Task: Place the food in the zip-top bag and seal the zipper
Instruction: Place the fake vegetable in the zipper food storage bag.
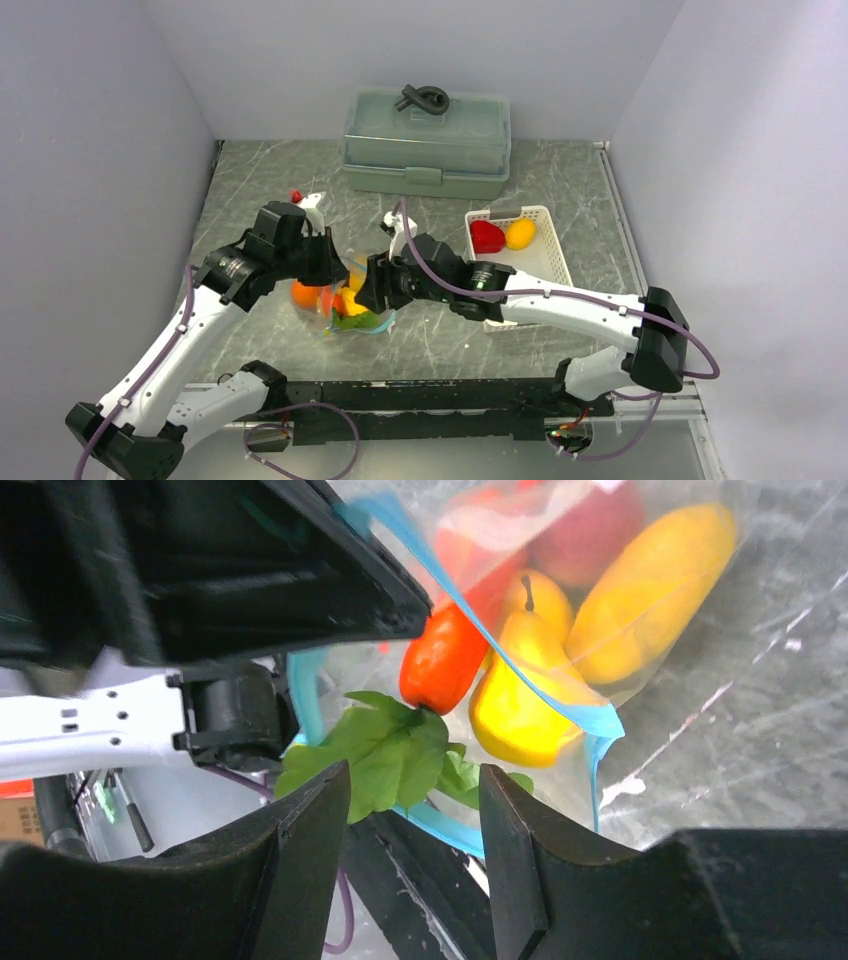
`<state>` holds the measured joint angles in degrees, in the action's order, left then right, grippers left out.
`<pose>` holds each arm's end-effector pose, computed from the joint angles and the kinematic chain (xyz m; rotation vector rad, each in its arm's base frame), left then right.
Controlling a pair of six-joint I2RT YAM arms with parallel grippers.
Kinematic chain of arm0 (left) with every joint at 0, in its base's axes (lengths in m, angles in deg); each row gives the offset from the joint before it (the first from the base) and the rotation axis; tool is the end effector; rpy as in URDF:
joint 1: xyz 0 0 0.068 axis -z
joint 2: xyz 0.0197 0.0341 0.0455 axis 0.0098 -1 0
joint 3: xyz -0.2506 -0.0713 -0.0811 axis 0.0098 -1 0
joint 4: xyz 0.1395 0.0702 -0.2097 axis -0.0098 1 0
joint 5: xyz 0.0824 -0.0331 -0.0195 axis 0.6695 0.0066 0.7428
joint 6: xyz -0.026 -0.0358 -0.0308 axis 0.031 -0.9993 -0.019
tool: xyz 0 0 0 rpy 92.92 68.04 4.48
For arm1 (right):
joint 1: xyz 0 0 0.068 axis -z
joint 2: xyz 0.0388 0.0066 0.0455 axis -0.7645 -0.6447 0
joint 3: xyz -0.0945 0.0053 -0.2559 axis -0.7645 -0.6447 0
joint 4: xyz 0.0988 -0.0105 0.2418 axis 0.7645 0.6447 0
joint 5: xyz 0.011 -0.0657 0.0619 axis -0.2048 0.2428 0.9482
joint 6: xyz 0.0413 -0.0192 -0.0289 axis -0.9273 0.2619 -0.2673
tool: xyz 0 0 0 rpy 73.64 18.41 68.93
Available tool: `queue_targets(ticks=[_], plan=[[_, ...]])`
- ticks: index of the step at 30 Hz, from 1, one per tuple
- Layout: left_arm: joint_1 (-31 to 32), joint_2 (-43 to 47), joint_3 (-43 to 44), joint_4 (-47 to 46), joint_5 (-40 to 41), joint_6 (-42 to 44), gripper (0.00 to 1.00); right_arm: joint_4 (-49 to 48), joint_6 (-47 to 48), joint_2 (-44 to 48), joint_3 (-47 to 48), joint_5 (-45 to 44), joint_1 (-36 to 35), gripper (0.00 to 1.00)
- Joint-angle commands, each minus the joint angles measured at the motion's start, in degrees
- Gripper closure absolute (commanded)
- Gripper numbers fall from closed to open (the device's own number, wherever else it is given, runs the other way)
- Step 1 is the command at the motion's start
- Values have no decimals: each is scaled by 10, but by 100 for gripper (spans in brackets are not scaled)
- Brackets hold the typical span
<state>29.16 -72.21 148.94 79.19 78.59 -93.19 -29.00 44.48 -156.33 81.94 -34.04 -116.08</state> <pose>0.1552 -0.0915 0.3398 0.0739 2.4402 -0.6777 0.1326 0.2985 0.3204 -0.5520 2.1543 1.0518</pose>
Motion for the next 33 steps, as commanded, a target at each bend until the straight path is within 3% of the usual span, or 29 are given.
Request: queue_targets(ticks=[1,9,24,33], plan=[[2,-2,-2,-71,-56,-60,100,-52,-45,16,-47,27,-4,47],[16,-15,-39,-155,-90,-126,100,-69,-84,17,-87,4,-5,45],[65,-35,-55,-192,-66,-147,100,-112,-95,-75,-80,24,-4,43],[69,-28,-61,-196,-69,-151,100,-151,-103,-101,-82,33,-4,53]])
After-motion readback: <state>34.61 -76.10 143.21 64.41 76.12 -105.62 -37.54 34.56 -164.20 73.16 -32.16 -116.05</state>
